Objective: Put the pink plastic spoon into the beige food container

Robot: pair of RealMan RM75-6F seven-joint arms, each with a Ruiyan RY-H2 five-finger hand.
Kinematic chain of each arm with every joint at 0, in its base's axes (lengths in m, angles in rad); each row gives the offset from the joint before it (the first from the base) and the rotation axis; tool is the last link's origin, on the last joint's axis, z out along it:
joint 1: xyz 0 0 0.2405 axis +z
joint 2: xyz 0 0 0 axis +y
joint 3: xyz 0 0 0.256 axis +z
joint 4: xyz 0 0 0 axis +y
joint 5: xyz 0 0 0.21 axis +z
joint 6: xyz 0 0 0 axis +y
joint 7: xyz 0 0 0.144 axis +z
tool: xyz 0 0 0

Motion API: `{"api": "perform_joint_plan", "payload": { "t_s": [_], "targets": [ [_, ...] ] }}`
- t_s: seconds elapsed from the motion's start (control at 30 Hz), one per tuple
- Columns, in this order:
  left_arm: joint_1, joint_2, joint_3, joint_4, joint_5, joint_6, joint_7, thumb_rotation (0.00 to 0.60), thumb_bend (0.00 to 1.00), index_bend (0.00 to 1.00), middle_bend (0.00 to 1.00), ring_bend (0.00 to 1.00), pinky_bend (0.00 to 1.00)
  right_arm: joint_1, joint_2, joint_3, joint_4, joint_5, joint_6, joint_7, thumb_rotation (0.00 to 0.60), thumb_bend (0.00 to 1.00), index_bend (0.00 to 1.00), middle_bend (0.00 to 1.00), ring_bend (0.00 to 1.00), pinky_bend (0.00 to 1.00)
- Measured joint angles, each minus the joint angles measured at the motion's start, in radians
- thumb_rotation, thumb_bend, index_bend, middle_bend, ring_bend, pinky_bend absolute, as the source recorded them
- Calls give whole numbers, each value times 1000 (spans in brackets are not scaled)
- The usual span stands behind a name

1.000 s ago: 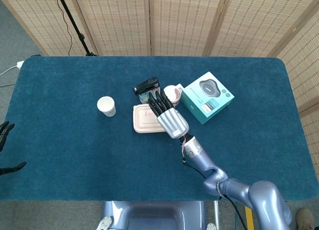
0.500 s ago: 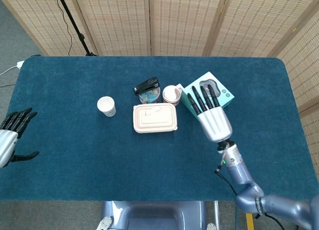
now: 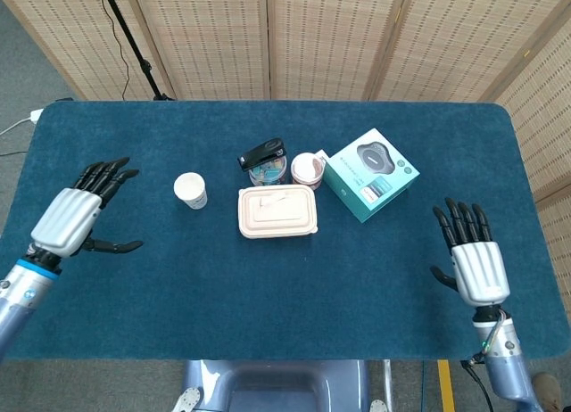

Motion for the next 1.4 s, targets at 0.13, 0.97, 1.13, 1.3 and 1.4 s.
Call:
{"api": "perform_joint_plan", "payload": {
  "t_s": [0.13,0.97,1.13,1.3,1.4],
  "targets": [
    [-68,-50,-31,-17,-98,-46,93,302,0,215,0,0,0,-65,-4,-17,16,5,27,90,600,0,24,0,0,0],
    [-501,-628,-42,290,-662,-72,636,263,0,293,0,0,0,-138,60,61,42,33,-33,313,600,0,21,0,0,0],
    [-511,-659,-34,320,-676,-70,635,260,0,293,0,0,0,-141,66,73,43,38,-47,329,600,0,21,0,0,0],
    [-513,-686,-31,359,-680,-82,615,261,0,294,0,0,0,-145,71,80,38,38,-58,344,600,0,21,0,0,0],
    [-515,-703,-28,385,-676,-93,602,261,0,294,0,0,0,-146,73,84,37,39,-66,351,600,0,21,0,0,0]
  ]
}}
